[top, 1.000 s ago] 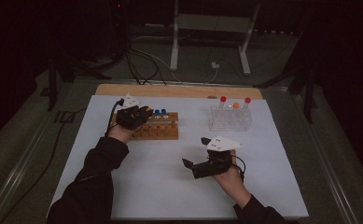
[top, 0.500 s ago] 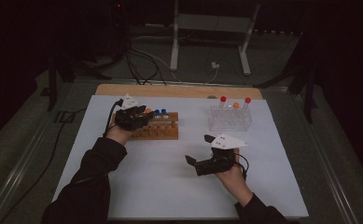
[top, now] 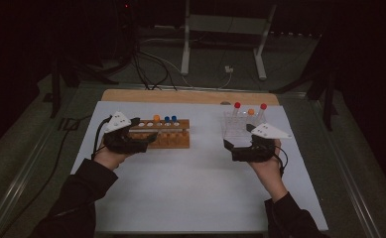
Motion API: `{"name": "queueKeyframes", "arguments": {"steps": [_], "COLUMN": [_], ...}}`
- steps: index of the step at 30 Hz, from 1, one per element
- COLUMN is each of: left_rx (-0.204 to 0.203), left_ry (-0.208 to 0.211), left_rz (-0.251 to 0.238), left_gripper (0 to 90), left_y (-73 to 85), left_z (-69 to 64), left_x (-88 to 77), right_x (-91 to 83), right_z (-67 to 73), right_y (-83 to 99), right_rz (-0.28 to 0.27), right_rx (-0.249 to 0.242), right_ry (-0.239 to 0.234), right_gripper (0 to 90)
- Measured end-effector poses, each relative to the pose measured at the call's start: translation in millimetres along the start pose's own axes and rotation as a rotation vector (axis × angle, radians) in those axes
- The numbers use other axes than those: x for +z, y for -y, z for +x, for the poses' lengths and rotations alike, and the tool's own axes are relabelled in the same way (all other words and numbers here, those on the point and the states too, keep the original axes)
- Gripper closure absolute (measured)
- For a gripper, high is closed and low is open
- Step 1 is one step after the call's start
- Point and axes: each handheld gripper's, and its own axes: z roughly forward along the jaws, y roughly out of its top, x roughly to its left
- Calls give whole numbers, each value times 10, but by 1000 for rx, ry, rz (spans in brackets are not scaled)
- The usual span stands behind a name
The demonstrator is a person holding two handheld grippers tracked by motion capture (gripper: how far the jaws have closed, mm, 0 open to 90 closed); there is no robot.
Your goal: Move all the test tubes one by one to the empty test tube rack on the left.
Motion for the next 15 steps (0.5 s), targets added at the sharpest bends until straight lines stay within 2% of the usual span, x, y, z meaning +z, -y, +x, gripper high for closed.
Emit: {"name": "queueKeyframes", "arguments": {"steps": [1, 3, 6, 8, 15], "left_rx": [-3, -4, 21, 32, 49], "left_ry": [12, 31, 56, 95, 129], "left_rz": [1, 4, 22, 31, 36], "left_gripper": [146, 122, 80, 27, 18], "left_y": [19, 56, 125, 170, 286], "left_z": [-28, -87, -192, -245, -401], "left_x": [-24, -68, -116, -135, -144], "right_x": [2, 5, 26, 54, 185], "right_z": [-55, -162, -287, -368, -599], "right_y": [-2, -2, 10, 25, 108], "right_rz": [-3, 6, 23, 39, 68], "right_rx": [7, 28, 34, 49, 87], "right_ry": [23, 39, 82, 94, 173], "right_gripper": [0, 0, 0, 0, 62]}}
